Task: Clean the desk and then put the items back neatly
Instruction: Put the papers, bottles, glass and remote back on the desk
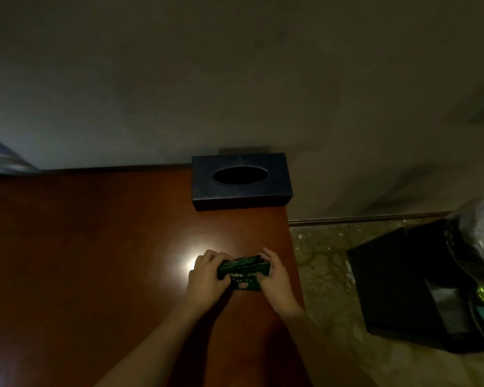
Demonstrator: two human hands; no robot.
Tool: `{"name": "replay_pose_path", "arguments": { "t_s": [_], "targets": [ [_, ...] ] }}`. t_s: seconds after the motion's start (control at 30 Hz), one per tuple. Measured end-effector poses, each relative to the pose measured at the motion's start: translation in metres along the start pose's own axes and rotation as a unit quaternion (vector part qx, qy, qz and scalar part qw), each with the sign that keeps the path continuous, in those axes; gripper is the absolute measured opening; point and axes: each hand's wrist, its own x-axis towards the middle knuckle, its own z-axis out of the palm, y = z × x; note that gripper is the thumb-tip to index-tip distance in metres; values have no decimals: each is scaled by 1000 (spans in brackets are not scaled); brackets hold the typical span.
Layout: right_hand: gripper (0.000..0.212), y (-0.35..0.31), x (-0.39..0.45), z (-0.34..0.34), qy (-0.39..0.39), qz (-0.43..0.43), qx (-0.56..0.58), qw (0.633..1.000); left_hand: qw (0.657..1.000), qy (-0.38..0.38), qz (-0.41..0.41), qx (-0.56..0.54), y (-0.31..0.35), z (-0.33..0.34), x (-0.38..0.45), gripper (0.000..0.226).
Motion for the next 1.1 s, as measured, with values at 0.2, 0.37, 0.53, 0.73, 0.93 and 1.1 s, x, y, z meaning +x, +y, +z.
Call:
{"name": "replay_pose_path", "arguments": {
  "t_s": [0.2, 0.37, 0.53, 0.73, 0.93, 1.1],
  "targets": [
    [52, -23, -2, 15, 36, -85, -27, 995, 995, 22, 17, -98, 4, -9, 10, 34],
    [60, -42, 13, 17, 22, -110, -47, 993, 993, 44, -10, -111, -5, -20, 25, 48],
    [62, -37, 18, 32, -4, -53, -111, 992, 962, 74, -103, -241, -11, -17, 31, 75],
    [77, -47, 32, 44, -9, -51, -94, 994, 964, 60, -82, -247, -16, -20, 41, 78],
    [60, -57, 36, 43, 11, -122, -132, 984, 959, 89, -74, -257, -8, -21, 46, 74],
    [61, -47, 40, 38, 26, -89, -148, 985, 947, 99, -88, -292, -10, -21, 51, 82]
  ]
}}
